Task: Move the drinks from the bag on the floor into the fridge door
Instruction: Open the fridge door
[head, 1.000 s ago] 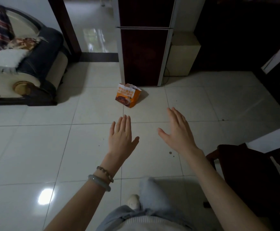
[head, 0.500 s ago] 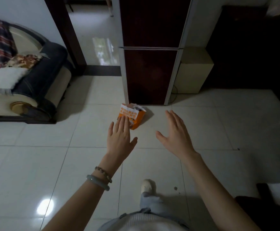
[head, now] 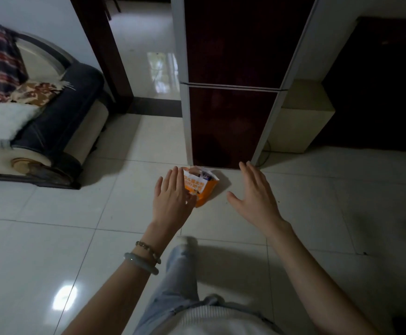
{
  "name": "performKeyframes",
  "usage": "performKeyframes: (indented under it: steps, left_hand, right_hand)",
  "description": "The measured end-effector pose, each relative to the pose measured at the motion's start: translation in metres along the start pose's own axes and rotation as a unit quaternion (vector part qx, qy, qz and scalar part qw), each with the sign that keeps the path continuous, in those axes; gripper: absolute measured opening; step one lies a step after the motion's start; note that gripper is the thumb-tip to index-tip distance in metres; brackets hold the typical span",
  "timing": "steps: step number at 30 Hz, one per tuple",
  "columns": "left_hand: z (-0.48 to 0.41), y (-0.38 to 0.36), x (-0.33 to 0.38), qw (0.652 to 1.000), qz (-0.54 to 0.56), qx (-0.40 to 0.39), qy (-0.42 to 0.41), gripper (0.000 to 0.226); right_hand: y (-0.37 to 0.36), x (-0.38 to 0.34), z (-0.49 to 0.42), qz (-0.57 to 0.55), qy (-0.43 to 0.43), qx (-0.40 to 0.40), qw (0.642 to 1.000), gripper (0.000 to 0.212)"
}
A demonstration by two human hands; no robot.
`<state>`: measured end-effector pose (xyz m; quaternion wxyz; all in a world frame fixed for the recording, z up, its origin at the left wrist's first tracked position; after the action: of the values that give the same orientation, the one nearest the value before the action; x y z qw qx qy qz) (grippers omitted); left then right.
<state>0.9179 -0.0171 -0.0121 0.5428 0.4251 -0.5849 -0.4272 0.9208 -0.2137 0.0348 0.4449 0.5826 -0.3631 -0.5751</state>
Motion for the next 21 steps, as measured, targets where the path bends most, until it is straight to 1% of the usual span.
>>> performKeyframes:
  steps: [6,14,21]
  left_hand:
    - [-0.097,-0.004,-0.022,1.0,-0.002,-0.025,-0.015,0.089]
    - [-0.225,0.018,-0.063,0.997,-0.035,-0.031,-0.067,0.085]
    - [-0.305,0.031,-0.095,0.995,-0.05,-0.047,-0.071,0.084]
  right_hand:
    - [-0.01,-0.01,-0.087,0.013,0.0,-0.006,1.0,0.085]
    - [-0.003,-0.044,-0.214,0.026,-0.006,0.007,1.0,0.082]
    - [-0.008,-0.067,-0.292,0.031,-0.012,0.018,0.999,0.08]
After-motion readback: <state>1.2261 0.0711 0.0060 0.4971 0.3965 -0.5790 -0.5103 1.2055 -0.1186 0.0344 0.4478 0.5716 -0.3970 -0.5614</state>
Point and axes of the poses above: each hand's wrist, its own z-axis away from the middle knuckle, its own y-axis out of the back of the hand, x = y × z, the point moved 1 cm from there along -z, towards the middle knuckle, and after that the axes turned 7 degrees about z, right-handed, at the moved point
